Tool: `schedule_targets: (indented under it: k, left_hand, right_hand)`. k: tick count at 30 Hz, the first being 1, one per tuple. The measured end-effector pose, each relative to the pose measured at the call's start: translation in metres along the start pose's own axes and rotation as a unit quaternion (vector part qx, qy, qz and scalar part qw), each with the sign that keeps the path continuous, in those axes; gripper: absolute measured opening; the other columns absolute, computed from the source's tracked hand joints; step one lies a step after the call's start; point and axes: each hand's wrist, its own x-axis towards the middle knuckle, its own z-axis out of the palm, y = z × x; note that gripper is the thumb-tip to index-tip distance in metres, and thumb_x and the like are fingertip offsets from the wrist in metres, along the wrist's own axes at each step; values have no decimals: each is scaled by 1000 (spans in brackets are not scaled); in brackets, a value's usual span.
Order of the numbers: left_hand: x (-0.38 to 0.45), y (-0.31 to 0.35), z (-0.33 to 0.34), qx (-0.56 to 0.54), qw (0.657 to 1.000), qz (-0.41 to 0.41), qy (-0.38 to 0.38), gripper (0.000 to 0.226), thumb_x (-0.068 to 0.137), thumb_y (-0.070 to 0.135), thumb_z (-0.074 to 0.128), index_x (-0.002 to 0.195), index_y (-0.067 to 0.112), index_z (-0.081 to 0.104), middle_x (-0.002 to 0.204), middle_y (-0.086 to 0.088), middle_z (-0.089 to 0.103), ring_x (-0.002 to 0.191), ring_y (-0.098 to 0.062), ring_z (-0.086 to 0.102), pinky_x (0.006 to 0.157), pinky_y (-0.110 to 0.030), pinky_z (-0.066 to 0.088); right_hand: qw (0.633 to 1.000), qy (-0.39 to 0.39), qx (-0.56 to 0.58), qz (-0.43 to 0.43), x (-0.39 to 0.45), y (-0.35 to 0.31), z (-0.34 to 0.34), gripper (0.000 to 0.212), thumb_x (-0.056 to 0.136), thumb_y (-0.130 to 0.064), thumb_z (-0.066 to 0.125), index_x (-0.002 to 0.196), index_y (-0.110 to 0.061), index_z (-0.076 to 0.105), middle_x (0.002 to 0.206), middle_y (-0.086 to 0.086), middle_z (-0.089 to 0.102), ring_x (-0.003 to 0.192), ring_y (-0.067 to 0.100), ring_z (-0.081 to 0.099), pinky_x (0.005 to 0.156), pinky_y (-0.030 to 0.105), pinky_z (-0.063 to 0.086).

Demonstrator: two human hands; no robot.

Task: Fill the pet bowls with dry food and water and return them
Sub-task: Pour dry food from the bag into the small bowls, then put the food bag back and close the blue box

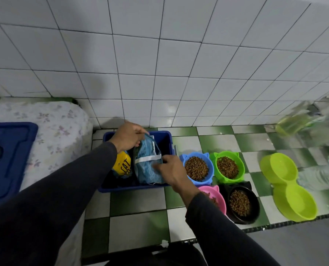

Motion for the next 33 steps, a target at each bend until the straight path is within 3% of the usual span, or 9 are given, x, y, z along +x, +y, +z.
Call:
schedule_targets:
  k: [2, 5, 7, 10, 13, 16, 19, 23, 33]
  left_hand:
    - [-1, -3, 1, 18, 1000, 5, 0, 21, 101, 1, 60, 108, 11, 76, 89, -5, 72, 79, -22, 70, 60, -15, 56]
    - [-3, -11, 0, 42, 999, 20, -16, 31, 99, -4, 60, 123, 12, 73, 110, -8, 73, 96, -22, 73, 91, -36, 61]
    - [-8, -14, -2, 58, 998, 25, -17, 37, 100, -4, 56, 130, 12, 69, 123, -6, 71, 98, -14, 71, 100, -38, 57]
    - [-18, -16, -1, 58, 998, 35, -1, 42, 102, -5, 49, 138, 12, 63, 133, -3, 67, 99, -9, 70, 100, -33, 56]
    - [-29, -15, 1, 39, 999, 35, 11, 43, 104, -3, 47, 141, 15, 61, 128, -2, 67, 97, 1, 66, 84, -20, 55]
    - [-39, -14, 4, 7, 997, 62, 55, 38, 104, -2, 50, 134, 14, 66, 128, -1, 69, 103, 2, 66, 96, -21, 56]
    - [-53, -13, 2, 63, 988, 98, 100, 32, 102, 5, 57, 129, 16, 70, 123, 8, 68, 102, 3, 61, 88, -2, 44]
    - [-69, -14, 3, 155, 969, 129, 141, 30, 101, 14, 59, 130, 15, 69, 130, 2, 66, 119, -15, 60, 100, -22, 43]
    - [-148, -20, -15, 405, 897, 46, 173, 75, 93, 58, 24, 147, 16, 54, 153, -13, 51, 144, -37, 42, 115, -58, 35]
  right_hand:
    - [1000, 1, -23, 9, 3, -3, 2, 15, 85, -21, 70, 88, -7, 71, 84, 8, 72, 79, 26, 68, 62, 32, 55]
    - [998, 20, -53, 19, 7, -3, 7, 16, 87, -17, 72, 98, -5, 72, 94, 11, 73, 86, 26, 69, 75, 35, 58]
    - [996, 27, -78, 15, 9, -4, 11, 18, 87, -16, 73, 101, -5, 71, 98, 12, 74, 89, 27, 70, 79, 36, 58]
    - [996, 33, -88, 10, 12, -4, 12, 21, 87, -14, 74, 106, -7, 69, 104, 11, 73, 94, 27, 69, 83, 36, 58]
    - [992, 42, -121, 4, 13, -6, 12, 19, 90, -15, 72, 107, -8, 68, 102, 11, 72, 94, 28, 69, 81, 34, 58]
    - [980, 67, -179, -46, 12, -7, 10, 21, 91, -15, 68, 110, -12, 61, 103, 11, 69, 95, 30, 67, 77, 35, 56]
    - [957, 85, -243, -135, 11, -4, 4, 55, 88, -18, 70, 138, -15, 47, 123, 11, 57, 112, 30, 54, 91, 42, 51]
    - [933, 75, -306, -173, 10, -12, -10, 89, 92, -46, 65, 159, -16, 15, 145, 12, 40, 126, 29, 41, 103, 43, 44]
    - [844, -34, -447, -294, 2, -45, -31, 70, 102, -50, 43, 158, -15, 18, 165, 17, 14, 152, 35, 14, 123, 49, 18]
